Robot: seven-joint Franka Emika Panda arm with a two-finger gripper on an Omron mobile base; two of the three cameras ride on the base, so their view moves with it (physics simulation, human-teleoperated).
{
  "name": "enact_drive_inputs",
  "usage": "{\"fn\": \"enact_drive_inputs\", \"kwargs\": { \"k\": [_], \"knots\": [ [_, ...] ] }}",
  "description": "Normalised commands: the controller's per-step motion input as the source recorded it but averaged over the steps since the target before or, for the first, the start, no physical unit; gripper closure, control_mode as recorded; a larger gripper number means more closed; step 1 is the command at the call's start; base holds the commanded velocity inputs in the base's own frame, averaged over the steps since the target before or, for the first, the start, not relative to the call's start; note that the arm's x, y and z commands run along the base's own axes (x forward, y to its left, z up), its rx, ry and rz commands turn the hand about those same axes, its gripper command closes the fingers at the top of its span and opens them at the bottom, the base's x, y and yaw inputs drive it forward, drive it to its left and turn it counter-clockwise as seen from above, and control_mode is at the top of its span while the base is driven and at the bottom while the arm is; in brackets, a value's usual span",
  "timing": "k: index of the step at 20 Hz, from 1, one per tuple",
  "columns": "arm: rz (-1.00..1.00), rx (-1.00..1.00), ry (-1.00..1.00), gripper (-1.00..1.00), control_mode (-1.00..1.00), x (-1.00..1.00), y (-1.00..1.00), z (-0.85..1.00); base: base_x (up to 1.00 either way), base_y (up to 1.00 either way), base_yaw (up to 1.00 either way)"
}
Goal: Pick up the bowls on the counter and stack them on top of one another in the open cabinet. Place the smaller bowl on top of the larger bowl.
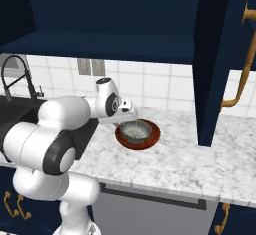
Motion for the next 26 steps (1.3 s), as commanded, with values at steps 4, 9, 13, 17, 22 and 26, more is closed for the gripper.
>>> {"fn": "enact_drive_inputs", "kwargs": {
  "k": [4,9,13,17,22,26],
  "knots": [
    [0.0,0.03,-0.01,-1.0,-1.0,-0.05,-0.1,0.55,0.0,0.0,0.0],
    [-0.19,0.18,0.0,-1.0,-1.0,-0.88,-0.74,0.4,0.0,0.0,0.0],
    [-0.38,0.3,0.01,-1.0,-1.0,-0.83,-1.0,-0.09,0.0,0.0,0.0],
    [-0.28,0.33,-0.09,-1.0,-1.0,-0.13,-0.44,0.0,0.0,0.0,0.0],
    [-0.04,0.01,-0.03,-1.0,-1.0,0.35,-0.04,-0.03,0.0,0.0,0.0],
    [0.0,0.0,0.0,-1.0,-1.0,0.38,-0.3,-0.24,0.0,0.0,0.0]
  ]
}}
